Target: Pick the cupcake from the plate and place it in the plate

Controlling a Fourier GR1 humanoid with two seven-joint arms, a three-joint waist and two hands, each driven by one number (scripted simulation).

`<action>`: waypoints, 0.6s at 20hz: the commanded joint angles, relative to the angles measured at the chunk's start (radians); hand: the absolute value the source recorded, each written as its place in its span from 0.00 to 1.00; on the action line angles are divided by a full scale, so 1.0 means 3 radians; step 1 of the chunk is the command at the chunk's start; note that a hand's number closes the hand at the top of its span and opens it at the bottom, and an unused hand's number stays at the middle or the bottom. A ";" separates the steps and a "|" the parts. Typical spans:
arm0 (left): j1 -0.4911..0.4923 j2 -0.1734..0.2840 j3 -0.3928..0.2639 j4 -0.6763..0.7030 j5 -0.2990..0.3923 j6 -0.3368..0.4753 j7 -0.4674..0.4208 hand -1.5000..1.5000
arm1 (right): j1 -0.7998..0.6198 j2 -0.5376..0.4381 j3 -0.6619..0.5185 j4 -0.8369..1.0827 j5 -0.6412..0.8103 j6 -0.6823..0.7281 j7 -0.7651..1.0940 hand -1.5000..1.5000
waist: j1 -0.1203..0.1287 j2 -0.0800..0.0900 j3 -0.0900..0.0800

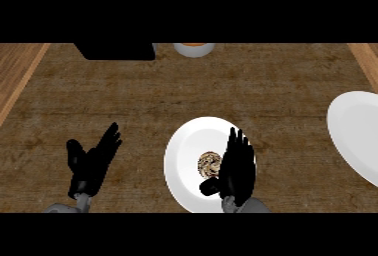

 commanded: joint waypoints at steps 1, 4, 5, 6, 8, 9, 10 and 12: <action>0.0104 0.0045 0.0032 -0.0103 0.0044 -0.0102 0.0082 0.50 | -0.0029 0.0042 0.0132 0.0111 -0.0218 0.0080 0.0537 1.00 | -0.0005 -0.0007 0.0000; -0.0116 -0.0085 0.0048 -0.0012 -0.0087 0.0013 0.0154 0.50 | -0.0461 0.0042 0.0283 0.0531 -0.0307 -0.0129 0.0569 1.00 | -0.0005 -0.0002 0.0000; 0.0088 -0.0075 -0.0013 -0.0011 -0.0163 -0.0001 0.0003 0.50 | -0.0469 0.0042 0.0257 0.0550 -0.0258 -0.0141 0.0581 1.00 | 0.0000 -0.0004 0.0000; 0.0039 -0.0050 0.0098 -0.0179 -0.0055 -0.0008 0.0122 0.50 | -0.0447 0.0042 0.0177 0.0687 -0.0241 -0.0230 0.0396 1.00 | -0.0001 -0.0005 0.0001; 0.0103 0.0074 0.0181 -0.0103 -0.0016 -0.0182 0.0084 0.50 | -0.0423 0.0042 0.0116 0.0617 -0.0194 -0.0141 0.0375 1.00 | -0.0011 -0.0006 0.0000; -0.0020 0.0007 0.0229 0.0142 0.0021 -0.0234 0.0030 0.50 | -0.0549 0.0042 0.0095 0.0702 -0.0235 -0.0100 0.0422 1.00 | -0.0014 0.0000 -0.0001; -0.0040 -0.0067 0.0165 0.0039 -0.0064 -0.0145 0.0076 0.50 | -0.0332 0.0042 0.0240 0.0633 -0.0088 -0.0155 0.0415 1.00 | -0.0029 -0.0007 -0.0001; 0.0010 0.0023 0.0254 0.0040 -0.0026 -0.0251 0.0028 0.50 | -0.0448 0.0043 0.0344 0.0774 -0.0049 -0.0370 0.0475 1.00 | -0.0009 -0.0004 -0.0001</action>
